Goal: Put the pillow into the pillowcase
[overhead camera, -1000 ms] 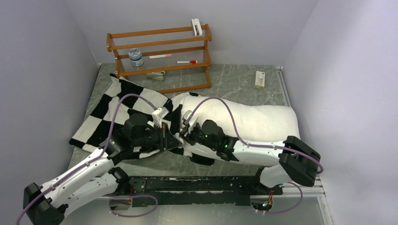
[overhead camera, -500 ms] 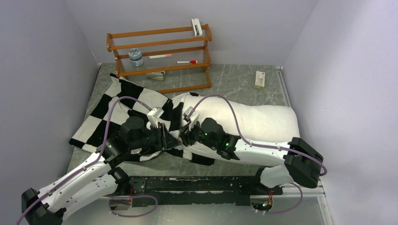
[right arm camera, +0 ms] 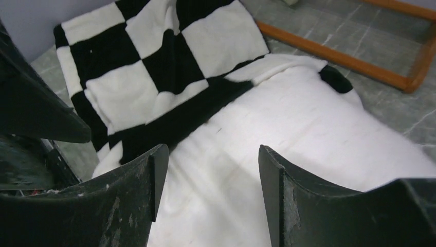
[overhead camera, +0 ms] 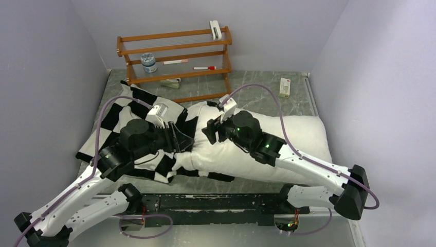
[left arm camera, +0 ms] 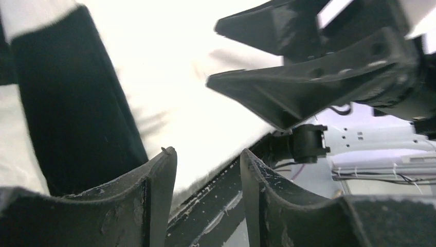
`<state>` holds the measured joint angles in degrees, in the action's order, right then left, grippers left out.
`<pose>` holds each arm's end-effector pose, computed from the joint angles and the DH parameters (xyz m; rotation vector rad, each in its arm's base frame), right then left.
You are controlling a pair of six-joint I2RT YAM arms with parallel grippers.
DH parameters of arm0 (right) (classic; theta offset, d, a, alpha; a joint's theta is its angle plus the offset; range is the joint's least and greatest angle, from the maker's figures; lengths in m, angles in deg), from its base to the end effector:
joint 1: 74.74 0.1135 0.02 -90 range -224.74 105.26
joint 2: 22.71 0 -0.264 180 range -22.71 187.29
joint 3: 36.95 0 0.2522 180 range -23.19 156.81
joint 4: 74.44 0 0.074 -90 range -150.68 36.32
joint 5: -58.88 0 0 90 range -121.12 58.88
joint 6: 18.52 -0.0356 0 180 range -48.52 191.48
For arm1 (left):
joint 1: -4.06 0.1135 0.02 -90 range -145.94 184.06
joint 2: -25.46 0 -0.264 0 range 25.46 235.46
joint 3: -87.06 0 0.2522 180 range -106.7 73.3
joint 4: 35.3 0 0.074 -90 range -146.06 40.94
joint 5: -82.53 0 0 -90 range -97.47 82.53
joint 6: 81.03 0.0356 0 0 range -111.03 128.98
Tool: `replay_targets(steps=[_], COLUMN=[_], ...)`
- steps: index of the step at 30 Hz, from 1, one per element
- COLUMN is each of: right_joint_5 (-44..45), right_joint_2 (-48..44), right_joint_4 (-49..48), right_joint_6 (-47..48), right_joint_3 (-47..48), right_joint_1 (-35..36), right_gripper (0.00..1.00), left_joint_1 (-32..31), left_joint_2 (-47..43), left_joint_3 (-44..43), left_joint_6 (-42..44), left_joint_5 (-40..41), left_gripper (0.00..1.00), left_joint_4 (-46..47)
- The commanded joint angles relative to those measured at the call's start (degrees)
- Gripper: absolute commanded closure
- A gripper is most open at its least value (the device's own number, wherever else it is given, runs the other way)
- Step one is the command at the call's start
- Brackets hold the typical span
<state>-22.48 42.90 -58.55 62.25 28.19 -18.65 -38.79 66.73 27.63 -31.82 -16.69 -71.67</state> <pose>0.1539 0.2194 0.3211 -0.6573 1.7870 0.6471 0.1170 -0.1163 0.3321 0.1565 2.0478 -1.1126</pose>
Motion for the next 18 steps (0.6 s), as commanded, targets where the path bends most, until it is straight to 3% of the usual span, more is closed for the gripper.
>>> replay_targets(steps=[1,5,10,18], right_joint_5=[1.33,-2.95,-13.73,-32.89], right_joint_2=[-0.64,1.60,7.07,19.77], right_joint_4=[6.97,8.53,10.84,11.45], right_joint_6=[-0.93,0.97,4.10,8.57], right_joint_3=[4.70,9.41,14.22,15.16], right_joint_1=[-1.40,-6.47,-16.50,-28.56], right_gripper=[0.32,0.30,0.07,0.09], left_joint_1=[-0.22,-0.22,0.12,2.86], left_joint_2=[3.09,9.60,16.70,30.63], left_joint_3=[-2.96,-7.21,-10.31,-11.84], left_joint_6=[2.65,6.01,9.84,11.98], left_joint_5=[6.94,15.13,22.83,21.79], left_gripper=[0.47,0.46,0.41,0.39], left_joint_4=[-4.40,-7.30,-4.19,7.75])
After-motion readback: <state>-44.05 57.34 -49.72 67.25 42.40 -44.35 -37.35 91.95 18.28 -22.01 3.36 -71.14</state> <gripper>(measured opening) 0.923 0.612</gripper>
